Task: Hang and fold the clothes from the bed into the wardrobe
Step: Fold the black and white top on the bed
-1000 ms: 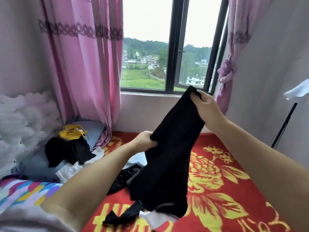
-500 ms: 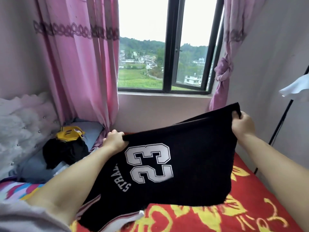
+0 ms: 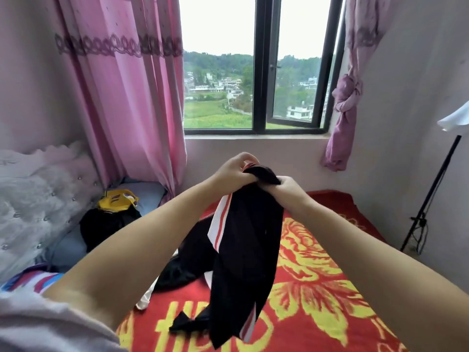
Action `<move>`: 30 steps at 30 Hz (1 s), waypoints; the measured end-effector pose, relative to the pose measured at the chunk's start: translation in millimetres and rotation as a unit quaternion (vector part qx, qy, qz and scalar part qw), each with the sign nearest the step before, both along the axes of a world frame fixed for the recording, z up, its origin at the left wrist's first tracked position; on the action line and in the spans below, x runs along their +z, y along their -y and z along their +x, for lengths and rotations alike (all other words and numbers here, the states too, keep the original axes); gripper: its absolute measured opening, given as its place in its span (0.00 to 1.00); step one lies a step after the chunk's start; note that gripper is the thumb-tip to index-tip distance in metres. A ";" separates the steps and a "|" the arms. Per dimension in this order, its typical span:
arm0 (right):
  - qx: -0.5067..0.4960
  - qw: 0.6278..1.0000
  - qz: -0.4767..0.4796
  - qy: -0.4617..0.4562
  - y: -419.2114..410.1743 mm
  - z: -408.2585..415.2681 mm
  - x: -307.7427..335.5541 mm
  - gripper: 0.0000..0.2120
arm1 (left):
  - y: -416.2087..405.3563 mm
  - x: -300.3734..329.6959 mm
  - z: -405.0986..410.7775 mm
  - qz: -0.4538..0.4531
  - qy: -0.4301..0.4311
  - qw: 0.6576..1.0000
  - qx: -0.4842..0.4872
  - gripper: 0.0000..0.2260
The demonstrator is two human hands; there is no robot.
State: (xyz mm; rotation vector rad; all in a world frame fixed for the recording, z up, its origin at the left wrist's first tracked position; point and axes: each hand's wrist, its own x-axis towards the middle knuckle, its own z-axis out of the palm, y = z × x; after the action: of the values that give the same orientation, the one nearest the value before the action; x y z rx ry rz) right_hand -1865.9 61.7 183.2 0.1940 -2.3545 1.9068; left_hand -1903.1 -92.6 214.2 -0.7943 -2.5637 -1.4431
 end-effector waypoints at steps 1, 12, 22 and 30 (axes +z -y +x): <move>-0.025 0.999 -0.035 -0.003 -2.6 -2.3 5.6 0.04 | 7.6 -0.9 0.8 0.039 0.030 0.999 0.008 0.16; -0.174 0.939 -0.296 -0.021 -24.2 -13.4 52.8 0.08 | 6.2 -105.0 51.7 0.009 0.351 0.931 -0.102 0.30; -0.234 0.964 -0.125 0.019 -74.7 2.6 39.9 0.09 | -26.2 -39.7 35.1 0.289 0.164 0.943 0.026 0.08; 0.073 0.976 0.202 -0.032 -43.8 26.7 29.5 0.54 | -47.5 29.4 31.8 -0.079 0.091 0.991 -0.060 0.07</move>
State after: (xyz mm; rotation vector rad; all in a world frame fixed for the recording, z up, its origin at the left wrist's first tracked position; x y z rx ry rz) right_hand -1839.2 105.5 212.7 0.4652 -2.7239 1.4209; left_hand -1871.3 -45.2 243.6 -0.8907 -2.8412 -1.4194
